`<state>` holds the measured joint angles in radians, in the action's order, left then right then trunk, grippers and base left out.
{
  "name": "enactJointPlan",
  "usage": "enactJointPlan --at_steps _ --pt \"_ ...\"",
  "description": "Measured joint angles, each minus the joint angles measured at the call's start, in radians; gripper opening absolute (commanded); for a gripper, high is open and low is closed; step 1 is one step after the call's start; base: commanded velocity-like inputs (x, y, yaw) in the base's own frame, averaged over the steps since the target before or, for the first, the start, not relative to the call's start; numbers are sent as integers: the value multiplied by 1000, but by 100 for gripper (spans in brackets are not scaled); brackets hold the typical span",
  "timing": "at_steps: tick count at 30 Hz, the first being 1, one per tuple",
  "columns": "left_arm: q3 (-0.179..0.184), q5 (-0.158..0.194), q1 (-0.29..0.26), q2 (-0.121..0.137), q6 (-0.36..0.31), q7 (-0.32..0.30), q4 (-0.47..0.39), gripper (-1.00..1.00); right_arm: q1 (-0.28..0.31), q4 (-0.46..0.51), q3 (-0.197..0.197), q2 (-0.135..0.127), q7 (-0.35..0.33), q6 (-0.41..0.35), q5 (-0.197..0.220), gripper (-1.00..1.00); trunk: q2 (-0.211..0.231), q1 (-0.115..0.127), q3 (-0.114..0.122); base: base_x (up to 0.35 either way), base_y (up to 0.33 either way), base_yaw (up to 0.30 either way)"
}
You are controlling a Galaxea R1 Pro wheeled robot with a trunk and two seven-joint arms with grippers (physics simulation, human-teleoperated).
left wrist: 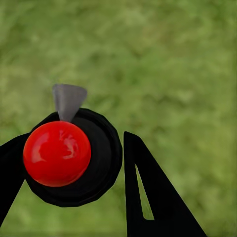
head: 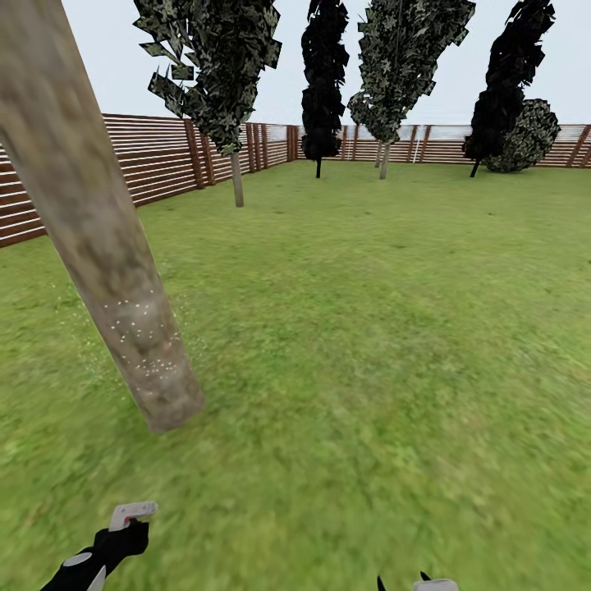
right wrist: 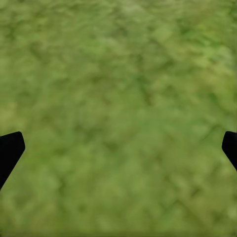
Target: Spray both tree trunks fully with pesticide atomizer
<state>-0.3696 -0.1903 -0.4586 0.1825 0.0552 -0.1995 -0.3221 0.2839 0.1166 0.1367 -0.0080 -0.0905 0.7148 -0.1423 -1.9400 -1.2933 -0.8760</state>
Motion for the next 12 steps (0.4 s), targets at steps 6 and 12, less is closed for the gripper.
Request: enactJointPlan --at_steps 6,12 --pt "2 -1 0 -6 1 -1 0 -100 0 0 0 0 0 -1 0 100 0 0 0 0 0 0" --pt "2 0 0 -8 0 -2 0 -100 0 0 0 0 0 0 0 100 0 0 0 0 0 0"
